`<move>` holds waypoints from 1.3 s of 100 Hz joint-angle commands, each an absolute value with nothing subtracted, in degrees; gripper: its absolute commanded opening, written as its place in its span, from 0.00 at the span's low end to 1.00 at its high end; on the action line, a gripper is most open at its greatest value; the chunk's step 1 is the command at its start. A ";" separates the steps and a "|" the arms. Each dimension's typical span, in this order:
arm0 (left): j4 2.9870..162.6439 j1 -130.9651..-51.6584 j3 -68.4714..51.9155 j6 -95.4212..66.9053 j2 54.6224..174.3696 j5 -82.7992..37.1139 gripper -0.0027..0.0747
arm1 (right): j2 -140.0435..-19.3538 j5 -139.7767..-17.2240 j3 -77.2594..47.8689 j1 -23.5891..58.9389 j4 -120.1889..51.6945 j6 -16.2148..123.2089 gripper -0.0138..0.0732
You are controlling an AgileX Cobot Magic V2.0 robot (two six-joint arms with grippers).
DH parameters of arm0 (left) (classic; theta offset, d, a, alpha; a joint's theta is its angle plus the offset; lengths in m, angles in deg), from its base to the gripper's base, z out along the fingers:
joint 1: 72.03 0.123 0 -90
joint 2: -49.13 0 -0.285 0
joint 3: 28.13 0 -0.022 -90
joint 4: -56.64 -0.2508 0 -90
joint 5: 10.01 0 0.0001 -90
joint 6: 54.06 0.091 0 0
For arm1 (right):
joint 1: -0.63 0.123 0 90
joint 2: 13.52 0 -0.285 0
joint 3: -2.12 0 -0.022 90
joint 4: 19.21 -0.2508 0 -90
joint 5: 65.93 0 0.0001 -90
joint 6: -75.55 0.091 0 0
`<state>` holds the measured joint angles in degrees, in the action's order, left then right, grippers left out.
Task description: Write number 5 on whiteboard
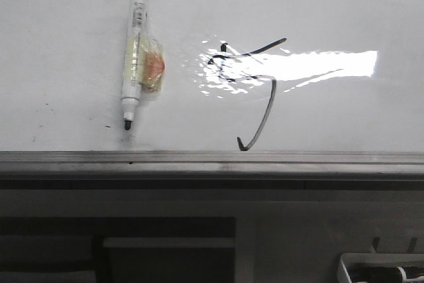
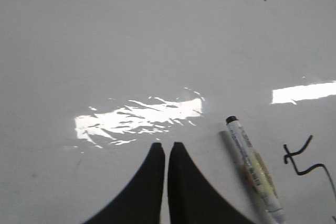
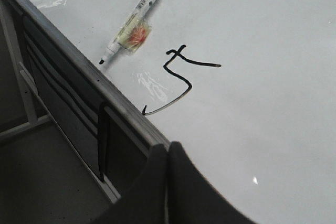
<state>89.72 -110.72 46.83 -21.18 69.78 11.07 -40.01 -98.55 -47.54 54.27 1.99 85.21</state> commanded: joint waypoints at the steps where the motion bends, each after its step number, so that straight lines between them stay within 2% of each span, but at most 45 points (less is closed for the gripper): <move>1: 74.16 -103.03 47.81 -34.17 67.15 10.57 0.01 | -40.30 -94.94 -46.06 53.81 3.39 85.11 0.09; 11: 67.49 -95.94 50.43 -43.42 63.17 5.20 0.01 | -40.30 -94.94 -46.06 53.81 3.39 85.11 0.09; 19: 67.49 -92.05 50.28 -43.90 60.85 -3.18 0.01 | -40.30 -94.94 -46.06 53.81 3.39 85.11 0.09; 44: 68.36 -86.08 50.28 -43.89 54.98 -25.46 0.01 | -40.30 -94.94 -46.06 53.81 3.39 85.11 0.09; 130: 68.36 -85.22 50.28 -43.89 55.07 -25.35 0.01 | -40.30 -94.94 -46.06 53.81 3.39 85.11 0.09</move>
